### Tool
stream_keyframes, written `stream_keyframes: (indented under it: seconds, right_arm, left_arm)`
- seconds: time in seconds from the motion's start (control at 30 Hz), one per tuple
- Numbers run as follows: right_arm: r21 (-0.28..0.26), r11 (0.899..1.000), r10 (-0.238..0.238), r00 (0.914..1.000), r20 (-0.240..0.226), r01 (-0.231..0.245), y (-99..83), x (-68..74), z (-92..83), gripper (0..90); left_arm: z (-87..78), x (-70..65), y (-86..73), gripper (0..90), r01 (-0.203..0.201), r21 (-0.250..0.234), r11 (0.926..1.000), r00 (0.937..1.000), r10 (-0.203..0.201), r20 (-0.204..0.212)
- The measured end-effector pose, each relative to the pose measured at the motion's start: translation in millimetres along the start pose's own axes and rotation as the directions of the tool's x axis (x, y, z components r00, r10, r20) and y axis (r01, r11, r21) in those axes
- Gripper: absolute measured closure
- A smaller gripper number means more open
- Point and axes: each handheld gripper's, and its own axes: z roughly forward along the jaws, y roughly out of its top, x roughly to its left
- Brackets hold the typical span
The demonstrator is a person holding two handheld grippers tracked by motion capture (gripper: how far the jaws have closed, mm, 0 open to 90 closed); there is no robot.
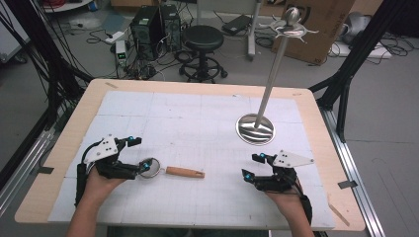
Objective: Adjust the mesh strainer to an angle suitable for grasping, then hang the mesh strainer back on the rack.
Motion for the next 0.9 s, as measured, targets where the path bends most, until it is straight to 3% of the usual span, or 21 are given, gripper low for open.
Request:
stream_keyframes:
  seconds: [0.23,0.77,0.9]
  right_arm:
    - [-0.033,0.999,0.018,0.9998,0.011,-0.018,2.4,-6.0,-3.0,25.3]
    - [-0.040,0.999,0.018,0.9996,0.020,-0.017,2.2,-5.6,-7.1,24.3]
    - [-0.036,0.999,0.023,0.9996,0.019,-0.022,1.6,-5.4,-6.1,24.3]
  left_arm:
    - [3.6,-0.2,-2.2,16.6,0.000,0.024,0.9997,1.0000,0.000,0.006]
    - [7.3,-2.8,0.0,16.5,-0.009,0.027,0.9996,0.9999,0.009,0.013]
    - [10.2,-5.6,-0.9,16.6,-0.030,0.073,0.9969,0.9994,0.029,0.020]
